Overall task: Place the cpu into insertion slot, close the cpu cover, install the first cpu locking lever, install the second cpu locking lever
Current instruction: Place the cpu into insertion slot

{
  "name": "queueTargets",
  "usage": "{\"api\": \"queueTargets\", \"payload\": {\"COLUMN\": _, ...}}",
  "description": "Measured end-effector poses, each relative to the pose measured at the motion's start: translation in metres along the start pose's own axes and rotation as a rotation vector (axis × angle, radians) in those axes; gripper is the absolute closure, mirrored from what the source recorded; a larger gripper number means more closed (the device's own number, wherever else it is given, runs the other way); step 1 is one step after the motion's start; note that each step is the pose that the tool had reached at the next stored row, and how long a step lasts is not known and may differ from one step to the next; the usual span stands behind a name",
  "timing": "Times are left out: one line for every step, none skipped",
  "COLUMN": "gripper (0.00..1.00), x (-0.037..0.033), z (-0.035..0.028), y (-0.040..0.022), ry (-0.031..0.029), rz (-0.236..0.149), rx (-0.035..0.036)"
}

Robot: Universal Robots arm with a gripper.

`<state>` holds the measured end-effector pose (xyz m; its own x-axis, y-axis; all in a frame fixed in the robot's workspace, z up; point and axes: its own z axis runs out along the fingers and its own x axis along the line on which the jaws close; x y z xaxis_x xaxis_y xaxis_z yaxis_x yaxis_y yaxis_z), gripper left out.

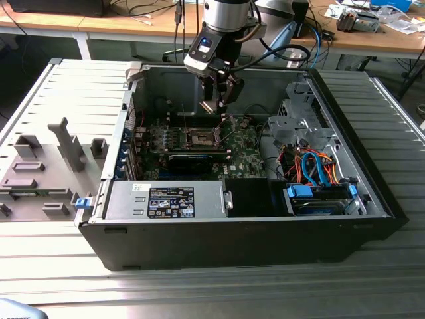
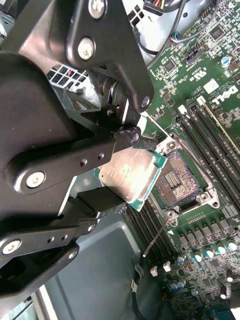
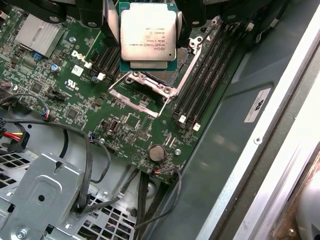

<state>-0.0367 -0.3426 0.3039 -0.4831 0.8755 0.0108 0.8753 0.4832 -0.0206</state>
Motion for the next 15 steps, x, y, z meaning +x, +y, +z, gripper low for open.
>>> {"api": "queueTargets", "payload": {"gripper": 0.45, "x": 0.0000, "z": 0.0000, "y": 0.0000, "ry": 0.0000, "rz": 0.001, "rx": 0.0000}}
{"api": "queueTargets", "payload": {"gripper": 0.45, "x": 0.0000, "z": 0.0000, "y": 0.0000, "ry": 0.0001, "rz": 0.003, "rx": 0.0000}}
{"api": "queueTargets", "payload": {"gripper": 0.45, "x": 0.0000, "z": 0.0000, "y": 0.0000, "ry": 0.0001, "rz": 0.003, "rx": 0.0000}}
{"api": "queueTargets", "payload": {"gripper": 0.45, "x": 0.0000, "z": 0.0000, "y": 0.0000, "ry": 0.0001, "rz": 0.005, "rx": -0.0001}}
{"api": "queueTargets", "payload": {"gripper": 0.45, "x": 0.0000, "z": 0.0000, "y": 0.0000, "ry": 0.0004, "rz": 0.017, "rx": -0.0002}}
{"api": "queueTargets", "payload": {"gripper": 0.45, "x": 0.0000, "z": 0.0000, "y": 0.0000, "ry": 0.0005, "rz": 0.027, "rx": -0.0003}}
{"api": "queueTargets", "payload": {"gripper": 0.45, "x": 0.0000, "z": 0.0000, "y": 0.0000, "ry": 0.0008, "rz": 0.038, "rx": -0.0004}}
{"api": "queueTargets", "payload": {"gripper": 0.45, "x": 0.0000, "z": 0.0000, "y": 0.0000, "ry": 0.0008, "rz": 0.040, "rx": -0.0004}}
{"api": "queueTargets", "payload": {"gripper": 0.45, "x": 0.0000, "z": 0.0000, "y": 0.0000, "ry": 0.0008, "rz": 0.041, "rx": -0.0004}}
{"api": "queueTargets", "payload": {"gripper": 0.45, "x": 0.0000, "z": 0.0000, "y": 0.0000, "ry": 0.0009, "rz": 0.042, "rx": -0.0004}}
{"api": "queueTargets", "payload": {"gripper": 0.45, "x": 0.0000, "z": 0.0000, "y": 0.0000, "ry": 0.0009, "rz": 0.044, "rx": -0.0005}}
{"api": "queueTargets", "payload": {"gripper": 0.45, "x": 0.0000, "z": 0.0000, "y": 0.0000, "ry": 0.0010, "rz": 0.045, "rx": -0.0005}}
{"api": "queueTargets", "payload": {"gripper": 0.45, "x": 0.0000, "z": 0.0000, "y": 0.0000, "ry": 0.0010, "rz": 0.046, "rx": -0.0005}}
{"api": "queueTargets", "payload": {"gripper": 0.45, "x": 0.0000, "z": 0.0000, "y": 0.0000, "ry": 0.0010, "rz": 0.047, "rx": -0.0005}}
{"api": "queueTargets", "payload": {"gripper": 0.45, "x": 0.0000, "z": 0.0000, "y": 0.0000, "ry": 0.0010, "rz": 0.048, "rx": -0.0005}}
